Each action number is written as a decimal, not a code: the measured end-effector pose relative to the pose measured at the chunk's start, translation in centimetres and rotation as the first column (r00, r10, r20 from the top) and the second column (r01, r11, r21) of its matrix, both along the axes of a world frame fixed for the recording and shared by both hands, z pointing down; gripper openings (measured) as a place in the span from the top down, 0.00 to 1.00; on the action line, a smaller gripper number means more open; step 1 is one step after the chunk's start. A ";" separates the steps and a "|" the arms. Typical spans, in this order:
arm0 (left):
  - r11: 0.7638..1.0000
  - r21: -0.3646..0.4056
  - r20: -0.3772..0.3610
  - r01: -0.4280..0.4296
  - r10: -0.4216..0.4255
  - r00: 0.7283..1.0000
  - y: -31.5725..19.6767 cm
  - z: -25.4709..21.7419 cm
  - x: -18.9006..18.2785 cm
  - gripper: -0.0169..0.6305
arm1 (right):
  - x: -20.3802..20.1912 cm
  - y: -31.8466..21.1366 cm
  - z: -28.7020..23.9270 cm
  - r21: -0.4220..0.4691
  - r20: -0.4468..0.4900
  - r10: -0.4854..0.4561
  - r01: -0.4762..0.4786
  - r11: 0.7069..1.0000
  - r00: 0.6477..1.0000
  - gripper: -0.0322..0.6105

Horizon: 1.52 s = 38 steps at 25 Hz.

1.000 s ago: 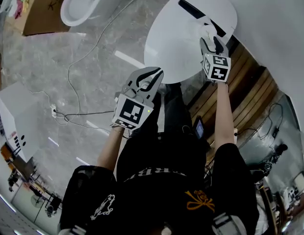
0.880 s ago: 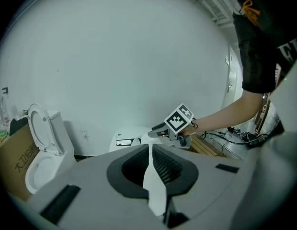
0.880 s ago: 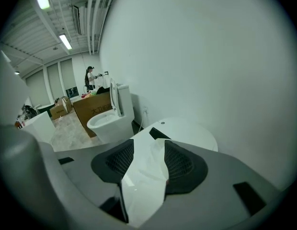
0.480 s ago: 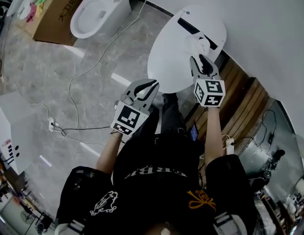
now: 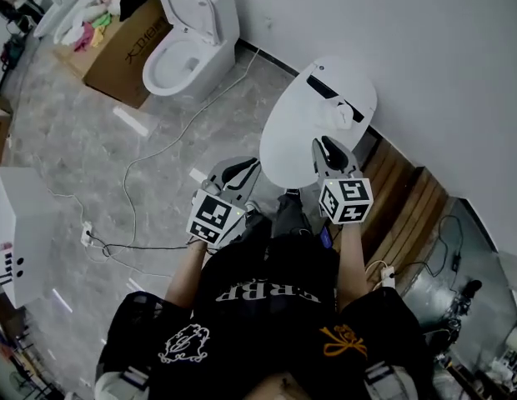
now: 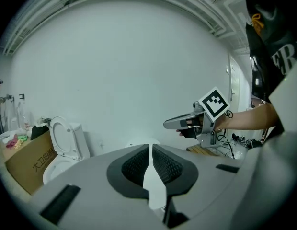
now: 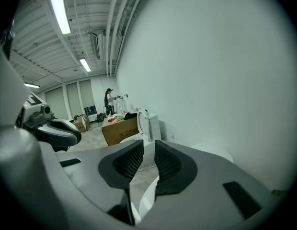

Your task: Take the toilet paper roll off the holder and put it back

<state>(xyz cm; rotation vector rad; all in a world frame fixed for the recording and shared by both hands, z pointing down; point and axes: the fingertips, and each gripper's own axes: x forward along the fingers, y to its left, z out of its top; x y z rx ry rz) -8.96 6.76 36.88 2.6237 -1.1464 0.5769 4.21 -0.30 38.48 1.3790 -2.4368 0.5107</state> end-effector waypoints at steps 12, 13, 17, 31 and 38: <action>0.995 0.033 -0.033 0.094 -0.093 0.995 5.0 -5.2 -3.7 0.92 | -5.8 5.7 -8.1 0.100 0.050 -0.107 0.102 0.990 0.993 0.92; 0.994 0.040 -0.034 0.105 -0.103 0.994 5.3 -5.6 -4.0 0.92 | -6.2 6.1 -8.5 0.107 0.054 -0.116 0.110 0.988 0.992 0.92; 0.988 0.072 -0.053 0.138 -0.134 0.990 6.0 -7.2 -4.4 0.92 | -7.4 7.6 -10.1 0.141 0.045 -0.158 0.150 0.979 0.986 0.93; 0.984 0.145 -0.061 0.105 -0.097 0.993 8.2 -9.1 -2.6 0.92 | -9.2 10.9 -11.9 0.171 0.130 -0.247 0.223 0.960 0.960 0.93; 0.983 0.154 -0.087 0.104 -0.091 0.992 9.3 -9.8 -2.4 0.92 | -9.5 12.1 -12.2 0.155 0.155 -0.276 0.253 0.955 0.949 0.93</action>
